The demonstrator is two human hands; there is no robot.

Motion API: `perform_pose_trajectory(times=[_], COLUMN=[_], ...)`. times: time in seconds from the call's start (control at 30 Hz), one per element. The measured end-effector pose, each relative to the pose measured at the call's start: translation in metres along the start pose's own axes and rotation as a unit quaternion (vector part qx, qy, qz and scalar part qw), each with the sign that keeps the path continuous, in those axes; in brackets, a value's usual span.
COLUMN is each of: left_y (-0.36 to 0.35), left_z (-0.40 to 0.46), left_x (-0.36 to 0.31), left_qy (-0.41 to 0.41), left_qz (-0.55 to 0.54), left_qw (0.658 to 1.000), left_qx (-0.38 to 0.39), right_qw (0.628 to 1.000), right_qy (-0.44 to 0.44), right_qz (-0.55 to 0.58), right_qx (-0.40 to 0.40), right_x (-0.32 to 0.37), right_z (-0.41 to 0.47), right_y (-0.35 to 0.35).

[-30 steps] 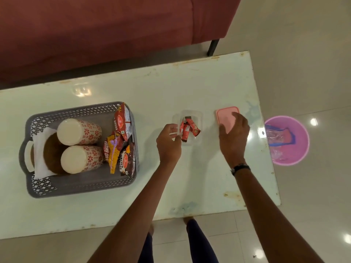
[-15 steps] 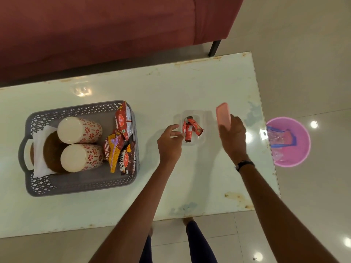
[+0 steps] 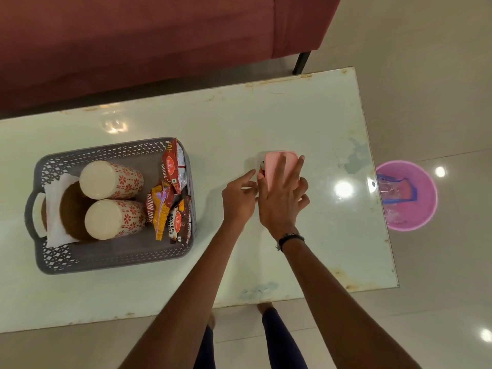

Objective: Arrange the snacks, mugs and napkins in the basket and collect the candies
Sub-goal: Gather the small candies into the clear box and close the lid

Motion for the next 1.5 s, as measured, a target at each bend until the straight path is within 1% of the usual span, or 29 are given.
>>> perform_pose_trajectory(times=[0.13,0.23,0.43,0.53,0.63,0.87,1.03,1.17,1.23,1.27,1.33,1.4,1.5], left_y=[0.002,0.002,0.003,0.004,0.003,0.006,0.003,0.003,0.001,0.0,-0.001,-0.001,0.002], left_z=[0.0,0.001,0.003,0.005,0.006,0.012,0.021,0.024,0.025,0.024,0.024,0.026,0.035], left_x=[0.001,0.0,0.004,0.004,0.008,0.002,0.0,0.001,0.004,0.005,0.004,0.0,-0.01], left_qy=[-0.002,-0.004,0.009,0.002,0.015,0.006,0.015,0.023,0.044,0.061,0.081,0.077,0.065], left_qz=[0.009,0.009,-0.036,-0.032,-0.038,0.028,0.082,0.087,0.048,0.022,-0.012,-0.016,-0.017], left_qw=[1.0,1.0,0.999,0.999,0.999,0.999,0.996,0.996,0.998,0.997,0.994,0.994,0.996], left_qx=[0.003,0.007,0.008,0.003,0.002,-0.029,-0.032,-0.013,0.02,0.04,0.069,0.075,0.061], right_qw=[0.999,0.999,0.999,0.999,0.998,0.997,0.995,0.994,0.997,0.998,0.994,0.973,0.951], right_qy=[-0.013,-0.009,0.009,0.016,0.02,0.031,0.039,0.034,0.031,0.026,-0.008,-0.039,-0.078], right_qz=[-0.037,-0.041,-0.046,-0.045,-0.047,-0.057,-0.074,-0.08,-0.048,-0.013,0.109,0.227,0.298], right_qx=[-0.001,0.004,0.018,0.026,0.022,0.034,0.053,0.058,0.053,0.047,0.014,-0.003,0.042], right_x=[0.002,0.007,0.011,0.014,0.012,0.009,0.008,0.009,0.011,0.011,-0.001,-0.016,-0.031], right_z=[0.0,0.002,0.001,-0.001,-0.001,0.0,0.001,0.002,0.002,0.004,0.015,0.032,0.057], right_y=[-0.008,-0.012,-0.015,-0.017,-0.017,-0.024,-0.026,-0.025,-0.021,-0.017,-0.004,0.007,0.009])
Point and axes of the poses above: each hand's wrist, its own z-axis towards the middle knuckle, its own y-axis out of the back of the hand, x = y × z, the point moved 8 cm from there along z, towards the middle knuckle, and after that the axes turned 1 degree about -y, right-handed, at the moved point
